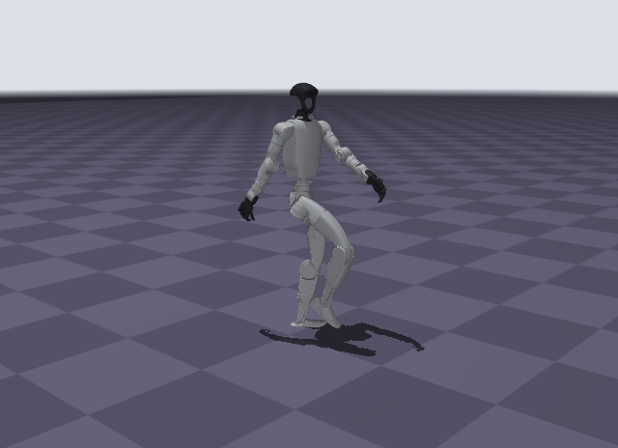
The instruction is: In place motions
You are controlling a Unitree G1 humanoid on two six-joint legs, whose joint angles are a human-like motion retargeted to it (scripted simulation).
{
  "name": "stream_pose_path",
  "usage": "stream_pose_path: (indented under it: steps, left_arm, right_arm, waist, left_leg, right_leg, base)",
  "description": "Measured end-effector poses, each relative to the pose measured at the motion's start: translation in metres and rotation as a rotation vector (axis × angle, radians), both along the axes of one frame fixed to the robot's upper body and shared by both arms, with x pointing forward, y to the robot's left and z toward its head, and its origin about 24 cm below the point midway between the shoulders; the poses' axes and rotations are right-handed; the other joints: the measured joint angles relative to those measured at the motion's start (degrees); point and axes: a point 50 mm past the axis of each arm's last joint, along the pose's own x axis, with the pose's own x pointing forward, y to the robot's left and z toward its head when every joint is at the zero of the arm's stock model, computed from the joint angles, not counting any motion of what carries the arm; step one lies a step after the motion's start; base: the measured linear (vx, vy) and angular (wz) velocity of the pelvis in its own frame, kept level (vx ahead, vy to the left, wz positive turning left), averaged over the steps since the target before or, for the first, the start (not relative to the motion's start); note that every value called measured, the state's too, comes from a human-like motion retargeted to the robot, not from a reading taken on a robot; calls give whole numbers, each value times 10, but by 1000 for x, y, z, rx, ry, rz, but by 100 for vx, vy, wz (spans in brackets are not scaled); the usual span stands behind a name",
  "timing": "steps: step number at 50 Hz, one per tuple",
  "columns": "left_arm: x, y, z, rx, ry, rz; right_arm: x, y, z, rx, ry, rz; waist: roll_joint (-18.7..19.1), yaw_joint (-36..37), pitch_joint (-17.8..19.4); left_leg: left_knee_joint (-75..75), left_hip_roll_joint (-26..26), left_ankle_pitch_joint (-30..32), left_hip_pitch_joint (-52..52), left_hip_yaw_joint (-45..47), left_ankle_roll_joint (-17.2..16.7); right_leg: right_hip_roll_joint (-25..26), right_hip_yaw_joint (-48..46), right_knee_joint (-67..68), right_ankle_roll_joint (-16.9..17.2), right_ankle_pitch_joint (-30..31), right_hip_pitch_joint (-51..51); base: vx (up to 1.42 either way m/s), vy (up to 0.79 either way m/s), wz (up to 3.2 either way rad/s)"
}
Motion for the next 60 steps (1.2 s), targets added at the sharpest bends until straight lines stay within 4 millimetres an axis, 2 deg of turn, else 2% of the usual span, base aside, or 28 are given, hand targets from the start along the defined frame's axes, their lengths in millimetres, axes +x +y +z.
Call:
stream_pose_path:
  steps: [2,5,8,10,12,14,18,20,23,25,27,28,29,31,33,34,37,40,42,45,47,48,50,54,60]
  left_arm:
    - [-23,9,-28,-41,61,44]
    - [-65,9,-70,-125,195,137]
    - [-105,0,-101,-244,338,190]
    - [-128,-2,-116,-288,428,216]
    - [-150,-2,-128,-291,505,230]
    - [-175,4,-140,-264,594,243]
    - [-243,19,-162,-197,834,299]
    - [-281,29,-168,-186,972,354]
    - [-341,36,-170,-241,1181,474]
    - [-384,35,-167,-302,1305,558]
    - [-423,34,-160,-323,1407,607]
    - [-441,35,-156,-316,1456,615]
    - [-460,35,-150,-304,1516,615]
    - [-500,30,-136,-280,1661,598]
    - [-534,22,-119,-282,1804,566]
    - [-546,18,-112,-301,1858,547]
    - [-573,4,-93,-401,1996,473]
    - [-592,0,-77,-450,2105,413]
    - [-600,2,-69,-454,2148,427]
    - [-596,7,-71,-457,2131,468]
    - [-580,10,-84,-469,2057,495]
    - [-572,12,-90,-476,2015,509]
    - [-556,17,-101,-474,1938,536]
    - [-521,30,-120,-445,1799,580]
    - [-461,42,-145,-443,1557,620]
  right_arm:
    - [46,-3,-19,42,-161,46]
    - [101,-8,-33,42,-322,170]
    - [143,-16,-37,35,-423,258]
    - [166,-19,-38,31,-486,292]
    - [179,-20,-38,23,-528,305]
    - [185,-19,-38,22,-545,299]
    - [187,-15,-38,40,-538,268]
    - [195,-10,-38,55,-548,269]
    - [222,2,-38,92,-602,306]
    - [241,14,-37,130,-655,329]
    - [268,32,-34,168,-756,299]
    - [286,39,-31,187,-825,263]
    - [305,46,-25,206,-889,219]
    - [343,62,-11,252,-999,122]
    - [388,82,13,325,-1128,60]
    - [416,91,31,365,-1216,64]
    - [493,117,105,464,-1503,179]
    - [545,129,191,486,-1801,348]
    - [562,128,233,419,-1965,439]
    - [577,120,274,255,-2137,473]
    - [579,120,284,224,-2182,437]
    - [578,122,281,242,-2181,426]
    - [573,126,263,285,-2128,411]
    - [550,126,201,327,-1965,428]
    - [491,127,108,361,-1698,445]
  waist:
    - [-17,39,-15]
    - [-11,72,-42]
    - [-4,81,-58]
    - [-15,92,-64]
    - [-32,122,-75]
    - [-50,157,-85]
    - [-68,205,-112]
    - [-71,216,-111]
    - [-67,200,-93]
    - [-79,192,-88]
    - [-90,199,-82]
    - [-92,214,-72]
    - [-93,229,-63]
    - [-96,266,-49]
    - [-103,325,-28]
    - [-108,354,-13]
    - [-136,442,42]
    - [-174,523,92]
    - [-194,548,102]
    - [-203,562,105]
    - [-195,550,89]
    - [-190,540,73]
    - [-175,514,32]
    - [-144,437,-43]
    - [-122,303,-101]
  left_leg:
    - [-7,-22,-5,18,38,-6]
    - [-16,-33,-8,19,61,-15]
    - [-15,-39,-11,14,73,-23]
    - [-16,-60,-11,15,79,-24]
    - [-21,-84,-9,19,94,-26]
    - [-30,-105,-8,29,114,-31]
    - [-34,-119,-6,30,140,-39]
    - [-25,-117,-6,29,152,-42]
    - [31,-99,21,13,157,-33]
    - [137,-78,79,-36,165,-20]
    - [323,-27,143,-137,166,25]
    - [407,5,175,-180,168,62]
    - [488,25,169,-226,155,78]
    - [637,69,113,-314,138,92]
    - [750,110,79,-399,140,105]
    - [791,123,69,-442,139,110]
    - [861,153,49,-553,155,120]
    - [875,162,25,-634,190,145]
    - [858,152,12,-642,217,155]
    - [855,145,16,-619,237,155]
    - [856,139,33,-591,226,149]
    - [851,136,40,-569,216,137]
    - [828,128,54,-522,188,106]
    - [696,94,86,-378,154,46]
    - [334,-59,112,-150,63,23]
  right_leg:
    - [26,14,-63,-26,13,76]
    - [88,46,-198,-40,36,185]
    - [131,94,-351,-26,64,289]
    - [139,121,-465,-2,70,360]
    - [124,108,-561,29,-9,419]
    - [105,73,-629,37,-53,454]
    - [97,75,-695,40,-75,464]
    - [101,90,-701,39,-73,462]
    - [99,111,-675,32,-77,452]
    - [87,133,-657,28,-79,443]
    - [73,131,-654,37,-77,439]
    - [75,135,-651,39,-76,440]
    - [77,136,-648,37,-74,442]
    - [84,142,-639,28,-69,445]
    - [90,169,-630,13,-59,446]
    - [91,184,-625,6,-56,448]
    - [69,235,-600,-6,-59,455]
    - [8,242,-569,-9,-65,438]
    - [-9,248,-550,-18,-69,422]
    - [-13,250,-537,-22,-77,413]
    - [0,241,-550,-17,-77,416]
    - [9,234,-562,-14,-75,419]
    - [31,215,-590,-8,-69,428]
    - [61,165,-637,8,-67,453]
    - [71,106,-662,27,-82,482]
  base:
    - [5,3,-164]
    - [7,1,-116]
    - [2,1,-36]
    - [0,-12,-31]
    - [1,-13,-78]
    - [6,-12,-89]
    - [9,-29,-52]
    - [-7,-26,-37]
    - [-11,-22,-19]
    - [-8,-28,-32]
    - [-17,-27,-35]
    - [-15,-26,-48]
    - [-7,-22,-49]
    - [5,-17,-66]
    - [-9,-12,-140]
    - [-24,-12,-170]
    - [-20,-9,-196]
    - [-6,-5,-137]
    - [13,-10,-35]
    - [1,-11,22]
    - [-8,-4,74]
    - [1,0,87]
    - [9,5,101]
    - [16,9,126]
    - [18,14,112]
